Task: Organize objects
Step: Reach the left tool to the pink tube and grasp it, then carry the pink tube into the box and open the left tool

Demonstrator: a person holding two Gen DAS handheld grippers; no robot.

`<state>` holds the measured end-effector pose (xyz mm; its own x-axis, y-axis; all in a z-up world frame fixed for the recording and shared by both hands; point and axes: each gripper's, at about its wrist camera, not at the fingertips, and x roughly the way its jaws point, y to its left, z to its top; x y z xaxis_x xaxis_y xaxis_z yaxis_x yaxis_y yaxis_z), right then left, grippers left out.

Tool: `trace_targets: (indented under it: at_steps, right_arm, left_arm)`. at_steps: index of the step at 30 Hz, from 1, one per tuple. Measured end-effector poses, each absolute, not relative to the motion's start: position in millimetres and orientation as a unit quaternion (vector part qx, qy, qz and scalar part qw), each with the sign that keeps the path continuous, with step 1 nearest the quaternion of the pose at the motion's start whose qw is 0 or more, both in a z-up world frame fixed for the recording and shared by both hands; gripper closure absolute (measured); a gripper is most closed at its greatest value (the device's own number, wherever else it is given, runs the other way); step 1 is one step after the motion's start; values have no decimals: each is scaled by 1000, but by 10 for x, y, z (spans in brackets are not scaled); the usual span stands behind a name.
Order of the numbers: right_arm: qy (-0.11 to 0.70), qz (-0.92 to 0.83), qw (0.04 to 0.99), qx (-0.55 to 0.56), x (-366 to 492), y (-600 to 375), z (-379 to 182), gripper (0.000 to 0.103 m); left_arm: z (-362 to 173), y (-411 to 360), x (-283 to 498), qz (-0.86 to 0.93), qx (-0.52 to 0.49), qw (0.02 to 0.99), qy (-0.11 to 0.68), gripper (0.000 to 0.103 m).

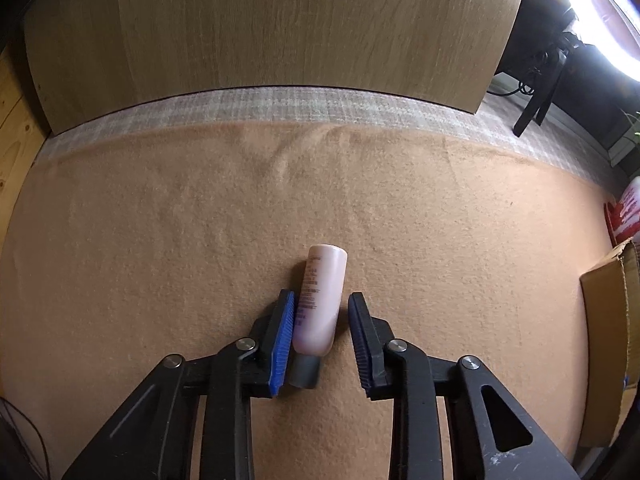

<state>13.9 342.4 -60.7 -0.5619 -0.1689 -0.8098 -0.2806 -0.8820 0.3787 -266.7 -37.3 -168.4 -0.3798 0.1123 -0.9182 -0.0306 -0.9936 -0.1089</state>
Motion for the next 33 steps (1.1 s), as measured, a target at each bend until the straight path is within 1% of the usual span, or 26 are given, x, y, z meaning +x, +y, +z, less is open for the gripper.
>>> trace_targets:
  at_steps: [3,12,16,25,33]
  right_arm:
    - [240,850,35,-467,152,3436,-608,58]
    - [224,854,43,-467,194,3433,-591,58]
    - [227,854,44,-466,197,3474,-616,58]
    - [237,852,46,-464,231,3572,-655,58]
    - [239,854,53,-458,317,3674,-643,58]
  left_arm:
    - [-1693,-338,-2672,831,-554,42,-31,81]
    - [-1671,-306,-2613,835,-548,51,-32,81]
    - [-1600,-86,-2527,839,-539,73,-27,81]
    - [-1258,778,-1997,842,-511,173,1,81]
    - [-842,1601,-1477,839,-475,263,35,81]
